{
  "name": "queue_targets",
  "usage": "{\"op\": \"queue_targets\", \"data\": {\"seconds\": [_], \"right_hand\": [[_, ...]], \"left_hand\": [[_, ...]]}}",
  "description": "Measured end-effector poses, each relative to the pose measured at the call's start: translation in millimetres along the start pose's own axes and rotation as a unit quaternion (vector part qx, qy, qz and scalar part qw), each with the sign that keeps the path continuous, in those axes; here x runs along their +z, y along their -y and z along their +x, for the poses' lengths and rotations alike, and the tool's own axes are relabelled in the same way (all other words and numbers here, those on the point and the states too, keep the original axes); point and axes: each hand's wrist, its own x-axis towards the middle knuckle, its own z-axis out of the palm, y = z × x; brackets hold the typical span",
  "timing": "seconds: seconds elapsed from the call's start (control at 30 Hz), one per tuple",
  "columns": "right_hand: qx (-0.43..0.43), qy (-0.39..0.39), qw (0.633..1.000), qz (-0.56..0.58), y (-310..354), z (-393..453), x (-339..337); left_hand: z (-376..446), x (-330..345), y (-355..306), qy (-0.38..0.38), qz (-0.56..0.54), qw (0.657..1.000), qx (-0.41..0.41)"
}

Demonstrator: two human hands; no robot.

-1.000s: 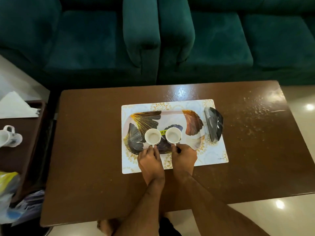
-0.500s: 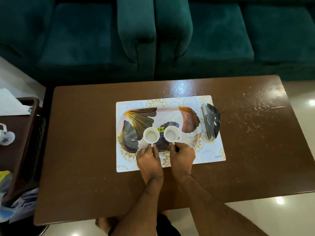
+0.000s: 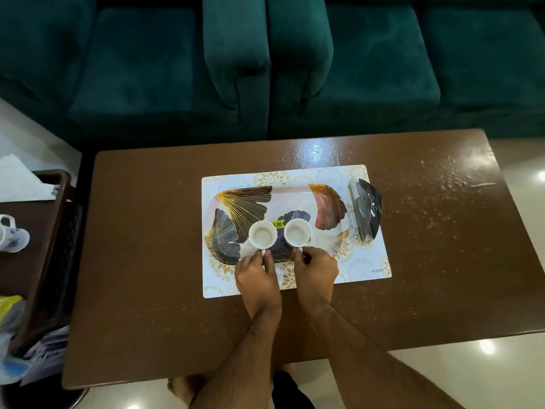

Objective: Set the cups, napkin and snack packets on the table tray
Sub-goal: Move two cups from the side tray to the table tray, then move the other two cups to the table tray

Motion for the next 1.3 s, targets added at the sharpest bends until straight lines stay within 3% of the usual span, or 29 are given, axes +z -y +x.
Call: {"op": "queue_targets", "data": {"seconds": [0.33, 0.53, 0.63, 0.93, 1.07, 1.3], "right_hand": [[0.007, -0.003, 1.000, 0.020, -0.7, -5.5, -4.3], [-0.076, -0.097, 0.991, -0.046, -9.2, -21.6, -14.8], [-0.152, -0.104, 0.979, -0.086, -5.9, -28.0, -16.5], [-0.323, 0.015, 0.927, -0.190, 73.4, -56.5, 36.2], [-0.381, 0.076, 0.887, -0.251, 133.9, -75.5, 87.1], [-0.427, 0.147, 0.858, -0.244, 239.9, -127.1, 189.3]], "left_hand": [[0.8, -6.7, -0.9, 0.022, -0.008, 1.000, -0.019], [-3.8, -26.1, 15.8, 0.027, 0.032, 0.999, 0.020], [8.6, -47.9, 33.4, 0.042, 0.061, 0.996, 0.053], [79.1, -137.3, 104.2, 0.071, 0.190, 0.965, 0.169], [119.6, -195.2, 148.0, 0.069, 0.236, 0.952, 0.183], [199.6, -303.2, 245.5, 0.032, 0.297, 0.940, 0.166]]}}
